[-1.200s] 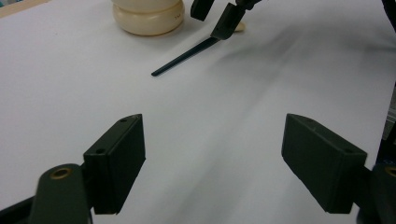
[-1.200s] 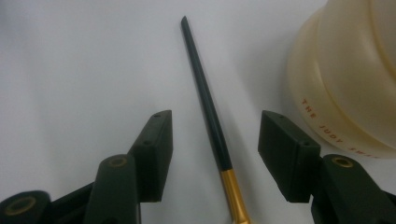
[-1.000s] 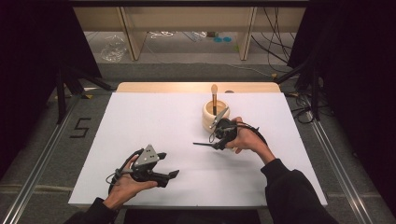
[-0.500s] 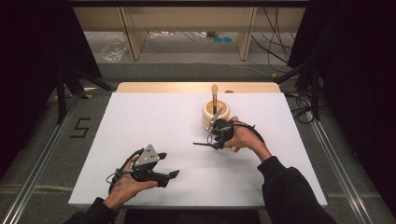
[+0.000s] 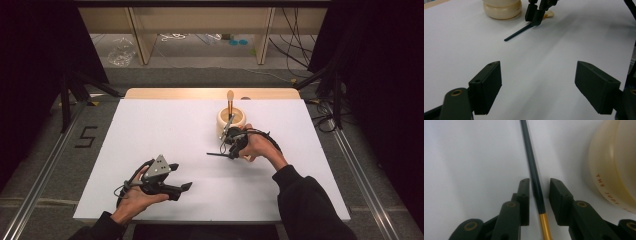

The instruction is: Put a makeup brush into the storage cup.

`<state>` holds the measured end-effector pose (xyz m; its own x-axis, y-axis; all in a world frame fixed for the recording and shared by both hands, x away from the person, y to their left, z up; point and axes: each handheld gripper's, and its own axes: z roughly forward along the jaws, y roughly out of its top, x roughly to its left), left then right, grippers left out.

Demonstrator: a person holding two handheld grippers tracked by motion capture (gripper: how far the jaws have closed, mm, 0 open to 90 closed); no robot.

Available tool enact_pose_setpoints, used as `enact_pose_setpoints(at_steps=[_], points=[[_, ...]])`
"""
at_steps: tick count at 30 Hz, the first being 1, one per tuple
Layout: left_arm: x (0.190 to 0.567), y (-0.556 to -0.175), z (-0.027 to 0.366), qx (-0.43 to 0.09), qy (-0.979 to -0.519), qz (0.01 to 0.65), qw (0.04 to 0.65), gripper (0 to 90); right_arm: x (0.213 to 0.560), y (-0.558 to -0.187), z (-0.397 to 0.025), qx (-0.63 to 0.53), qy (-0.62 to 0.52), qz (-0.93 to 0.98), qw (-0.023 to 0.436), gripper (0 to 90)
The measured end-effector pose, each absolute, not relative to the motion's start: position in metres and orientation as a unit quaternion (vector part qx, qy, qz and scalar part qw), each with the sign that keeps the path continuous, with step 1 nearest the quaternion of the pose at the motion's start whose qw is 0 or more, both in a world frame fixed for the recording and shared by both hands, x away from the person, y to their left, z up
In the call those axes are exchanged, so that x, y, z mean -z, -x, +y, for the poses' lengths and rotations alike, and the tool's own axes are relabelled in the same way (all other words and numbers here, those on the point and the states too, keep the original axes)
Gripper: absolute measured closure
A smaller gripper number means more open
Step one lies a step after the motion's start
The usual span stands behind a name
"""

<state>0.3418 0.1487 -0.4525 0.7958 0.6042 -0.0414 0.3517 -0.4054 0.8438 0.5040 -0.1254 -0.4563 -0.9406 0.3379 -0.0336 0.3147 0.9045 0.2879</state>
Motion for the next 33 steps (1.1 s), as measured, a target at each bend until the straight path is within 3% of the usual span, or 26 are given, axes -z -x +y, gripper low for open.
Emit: enact_pose_setpoints(at_steps=[18,33], points=[[0.452,-0.341,0.149,-0.129,-0.826,0.295,0.462,21.5,0.455,-0.509,-0.119,-0.102,-0.156,0.982,0.028,80.2],[0.452,-0.341,0.149,-0.130,-0.826,0.297,0.462,21.6,0.455,-0.511,-0.115,-0.083,-0.175,0.981,0.017,82.4]])
